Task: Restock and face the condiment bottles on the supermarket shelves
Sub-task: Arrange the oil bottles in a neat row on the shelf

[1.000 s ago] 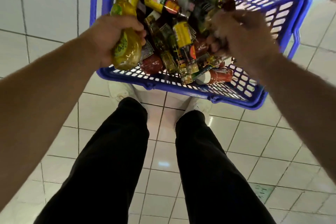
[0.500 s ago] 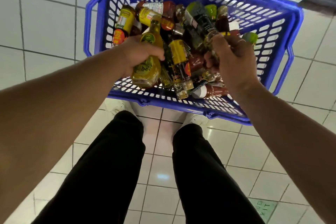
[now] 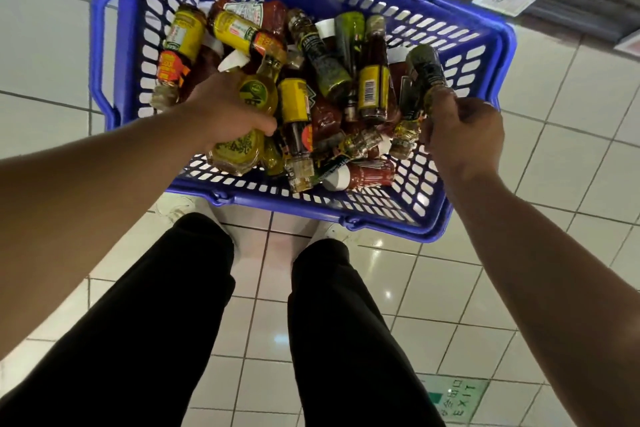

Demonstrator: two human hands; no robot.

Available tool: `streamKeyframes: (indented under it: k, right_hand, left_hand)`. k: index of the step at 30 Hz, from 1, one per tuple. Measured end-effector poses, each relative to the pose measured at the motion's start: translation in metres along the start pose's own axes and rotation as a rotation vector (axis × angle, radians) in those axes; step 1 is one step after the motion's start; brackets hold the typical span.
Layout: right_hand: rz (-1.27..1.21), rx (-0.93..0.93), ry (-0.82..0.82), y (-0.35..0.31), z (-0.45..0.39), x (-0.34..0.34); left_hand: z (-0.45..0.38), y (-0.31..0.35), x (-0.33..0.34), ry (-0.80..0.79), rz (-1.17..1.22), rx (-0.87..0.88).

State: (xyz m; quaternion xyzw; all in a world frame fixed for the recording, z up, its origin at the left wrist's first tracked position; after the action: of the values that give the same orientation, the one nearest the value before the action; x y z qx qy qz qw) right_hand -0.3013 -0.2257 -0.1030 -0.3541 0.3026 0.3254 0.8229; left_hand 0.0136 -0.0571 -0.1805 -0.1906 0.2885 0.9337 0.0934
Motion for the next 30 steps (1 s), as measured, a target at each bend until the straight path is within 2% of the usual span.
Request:
streamKeyframes:
  k: [4,8,15,24,26,28,30]
  right_hand:
    - [0.015,0.028,-0.021,-0.003,-0.011,0.016]
    - [0.091,-0.022,-0.009,-0.006,-0.015,0.026]
    - [0.169,-0.009,-0.016,0.001,-0.014,0.038]
    - [0.342,-0.041,-0.096,-0.006,-0.003,0.044]
    - [0.371,-0.026,-0.055,-0.012,0.007,0.031]
    - [0.352,-0.109,-0.009,-0.030,0.030,0.018]
    - [0.281,-0.250,-0.086,-0.061,0.067,0.017]
  left_hand:
    - [-0.002,-0.011,0.006,0.039,0.107,-0.021]
    - [-0.003,-0.018,0.009,0.009,0.178,-0.053]
    - [0.004,-0.010,-0.004,0.028,0.202,0.057]
    - [0.007,-0.025,-0.024,0.006,0.324,0.072]
    - [0.013,-0.023,-0.029,0.008,0.379,0.074]
    - [0.024,-0.021,-0.036,0.020,0.458,0.063]
    - [0.042,-0.014,-0.048,0.033,0.541,0.060]
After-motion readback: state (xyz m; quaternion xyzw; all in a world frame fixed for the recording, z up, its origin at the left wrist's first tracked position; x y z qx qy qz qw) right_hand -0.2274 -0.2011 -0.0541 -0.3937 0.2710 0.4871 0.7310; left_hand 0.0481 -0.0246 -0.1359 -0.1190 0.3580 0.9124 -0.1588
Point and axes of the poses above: each hand's wrist, its own z-axis away from the middle knuckle, its own x-axis out of the palm, y = z × x, the point moved 9 cm from there along -z, towards the middle knuckle, and after that the axes turned 12 degrees about x, right-handed, at the moved point
